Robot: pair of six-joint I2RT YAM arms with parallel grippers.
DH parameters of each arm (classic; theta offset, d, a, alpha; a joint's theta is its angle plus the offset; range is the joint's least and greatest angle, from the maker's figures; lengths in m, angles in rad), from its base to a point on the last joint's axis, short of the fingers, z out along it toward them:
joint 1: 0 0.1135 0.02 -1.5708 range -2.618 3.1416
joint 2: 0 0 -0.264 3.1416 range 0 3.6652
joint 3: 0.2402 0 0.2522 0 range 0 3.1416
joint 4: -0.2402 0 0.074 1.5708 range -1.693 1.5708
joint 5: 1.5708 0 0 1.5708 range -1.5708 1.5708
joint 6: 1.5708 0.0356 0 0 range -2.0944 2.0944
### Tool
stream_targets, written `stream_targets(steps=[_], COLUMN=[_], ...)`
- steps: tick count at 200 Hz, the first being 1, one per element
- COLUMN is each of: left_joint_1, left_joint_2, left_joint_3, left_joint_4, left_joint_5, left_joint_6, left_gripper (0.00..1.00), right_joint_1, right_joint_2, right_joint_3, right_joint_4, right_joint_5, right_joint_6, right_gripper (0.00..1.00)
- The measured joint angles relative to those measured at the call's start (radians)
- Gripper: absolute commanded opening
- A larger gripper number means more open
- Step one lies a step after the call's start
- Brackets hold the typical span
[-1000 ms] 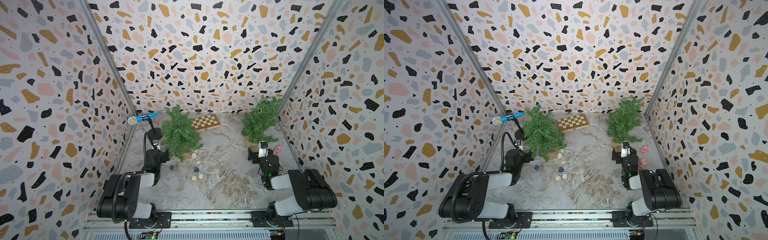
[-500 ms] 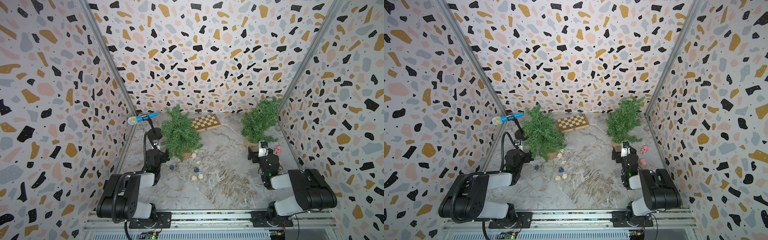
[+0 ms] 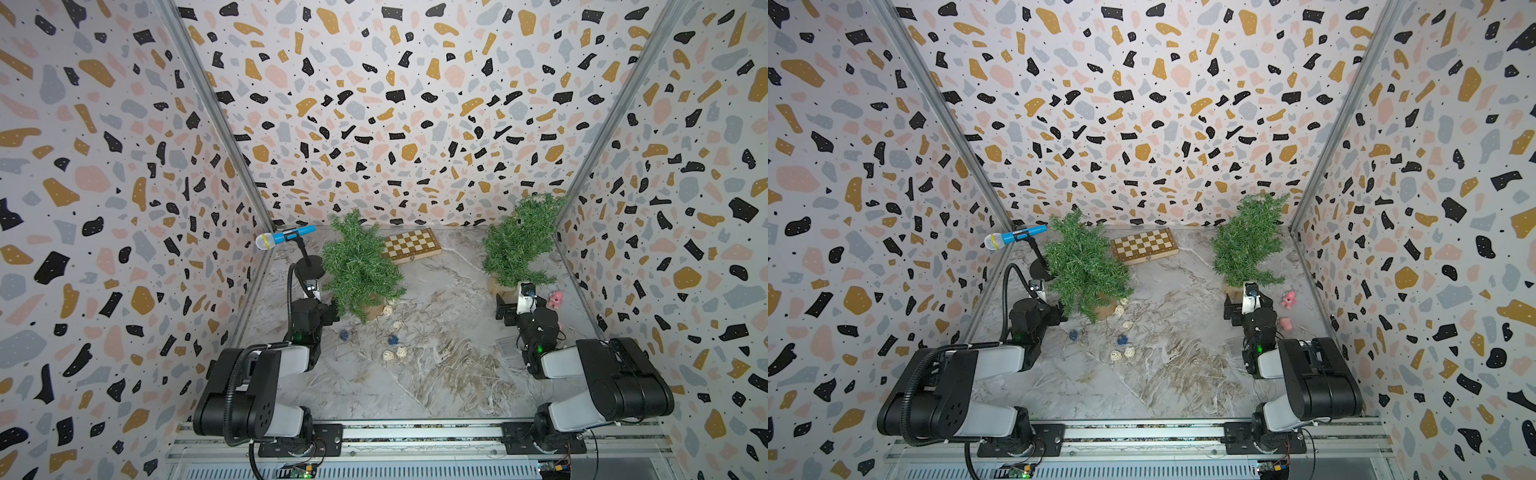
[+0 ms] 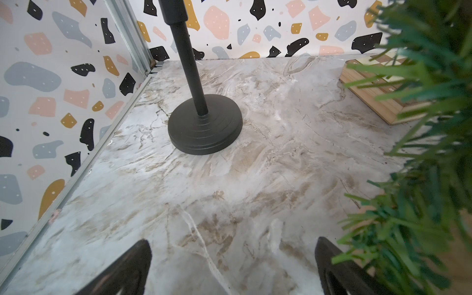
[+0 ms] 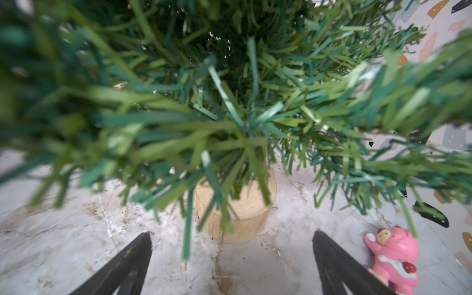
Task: Wrap string light around the christmas tree
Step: Pick up the light string from the center of the board.
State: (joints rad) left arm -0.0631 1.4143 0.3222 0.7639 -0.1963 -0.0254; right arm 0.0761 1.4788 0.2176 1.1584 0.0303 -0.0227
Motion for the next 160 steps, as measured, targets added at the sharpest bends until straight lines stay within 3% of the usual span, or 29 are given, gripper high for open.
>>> stream_targets(steps=[23, 56, 88, 110, 128, 160], left_joint_1=[-0.016, -0.126, -0.157, -0.156, -0.157, -0.153], left_joint_2=[-0.095, -0.305, -0.529, -0.639, -0.7, -0.724], left_joint_3=[-0.001, 0.024, 0.161, 0.277, 0.343, 0.41], left_joint_4=[-0.071, -0.218, -0.596, -0.811, -0.966, -1.219], left_joint_5=[-0.029, -0.153, -0.275, -0.285, -0.268, -0.156], left_joint_6=[0.0, -0.012, -0.202, -0.299, -0.385, -0.51], left_gripper=[0.99, 0.99, 0.99, 0.99, 0.99, 0.99], right_joint_1=[0.017, 0.084, 0.151, 0.161, 0.139, 0.164], right_joint_2=[-0.089, -0.304, -0.401, -0.451, -0.486, -0.47], right_joint_3=[0.058, 0.089, 0.222, 0.325, 0.34, 0.338], right_joint_4=[-0.155, -0.272, -0.58, -0.755, -0.808, -0.904], right_joint_5=[0.063, 0.165, 0.218, 0.135, -0.003, -0.166], right_joint_6=[0.01, 0.055, 0.203, 0.343, 0.457, 0.59], right_gripper=[0.99, 0.99, 0.99, 1.0, 0.9, 0.88])
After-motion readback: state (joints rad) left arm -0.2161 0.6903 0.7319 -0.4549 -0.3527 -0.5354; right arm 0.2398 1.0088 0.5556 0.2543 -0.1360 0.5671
